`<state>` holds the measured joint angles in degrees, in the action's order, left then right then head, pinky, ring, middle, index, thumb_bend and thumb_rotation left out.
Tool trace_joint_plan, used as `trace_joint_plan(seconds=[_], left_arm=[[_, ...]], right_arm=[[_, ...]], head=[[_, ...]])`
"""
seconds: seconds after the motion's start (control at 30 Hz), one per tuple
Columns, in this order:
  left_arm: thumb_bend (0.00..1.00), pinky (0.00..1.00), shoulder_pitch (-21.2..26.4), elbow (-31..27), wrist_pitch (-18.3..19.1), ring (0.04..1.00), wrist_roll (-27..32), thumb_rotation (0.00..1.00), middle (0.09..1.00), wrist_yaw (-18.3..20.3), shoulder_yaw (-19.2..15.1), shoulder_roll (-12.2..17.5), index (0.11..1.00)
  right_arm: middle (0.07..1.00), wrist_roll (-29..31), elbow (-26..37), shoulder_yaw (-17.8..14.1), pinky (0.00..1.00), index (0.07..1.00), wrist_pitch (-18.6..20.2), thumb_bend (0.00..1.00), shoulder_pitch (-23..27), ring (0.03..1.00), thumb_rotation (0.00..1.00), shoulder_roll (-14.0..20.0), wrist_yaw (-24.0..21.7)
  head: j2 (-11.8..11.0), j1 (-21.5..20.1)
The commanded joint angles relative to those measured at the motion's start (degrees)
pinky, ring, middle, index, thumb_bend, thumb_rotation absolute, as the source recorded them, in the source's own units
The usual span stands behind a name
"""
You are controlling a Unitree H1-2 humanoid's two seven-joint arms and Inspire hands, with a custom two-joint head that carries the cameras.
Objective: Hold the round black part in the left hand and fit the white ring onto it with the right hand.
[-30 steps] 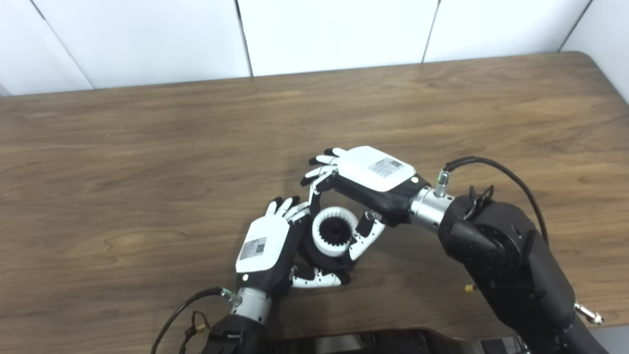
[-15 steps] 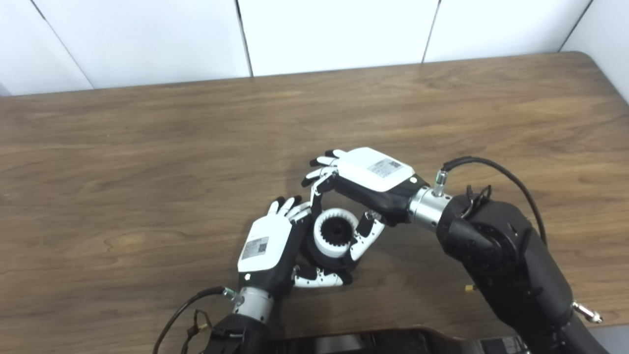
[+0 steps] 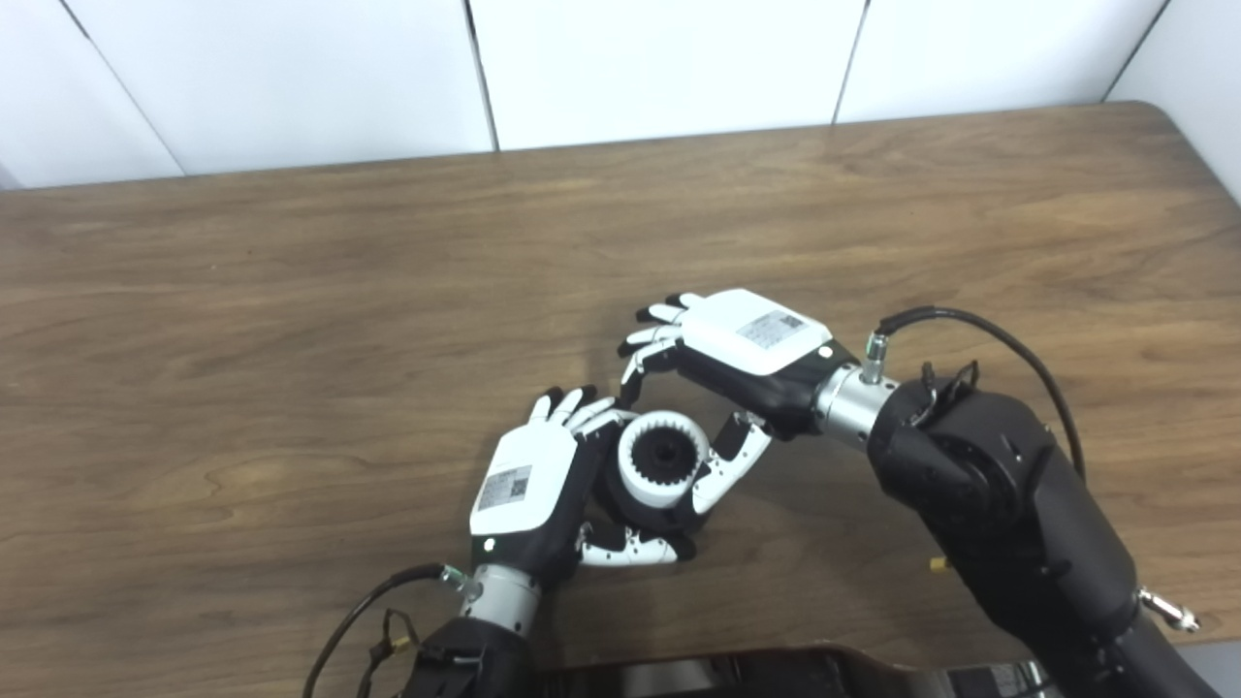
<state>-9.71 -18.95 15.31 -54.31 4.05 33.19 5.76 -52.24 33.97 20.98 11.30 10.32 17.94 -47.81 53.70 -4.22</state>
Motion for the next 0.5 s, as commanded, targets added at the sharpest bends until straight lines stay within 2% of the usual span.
trace_joint_plan(seconds=[0.0,0.47], left_arm=[[0.52,1.0,-0.3,-0.3,0.1,0.945,-1.0,0.07,0.849,1.3,0.9,-2.0,0.484],[0.52,1.0,-0.2,-0.6,0.5,0.951,-0.8,0.07,0.853,2.3,0.5,-2.0,0.485]], right_arm=[[0.89,0.3,3.3,-1.4,1.0,0.71,1.1,1.0,3.0,0.98,0.39,-0.7,-0.8],[0.888,2.5,10.8,-6.4,1.0,0.686,6.9,1.0,7.7,0.989,0.41,-1.1,-6.8]], head=[[0.0,-0.1],[0.0,-0.2]])
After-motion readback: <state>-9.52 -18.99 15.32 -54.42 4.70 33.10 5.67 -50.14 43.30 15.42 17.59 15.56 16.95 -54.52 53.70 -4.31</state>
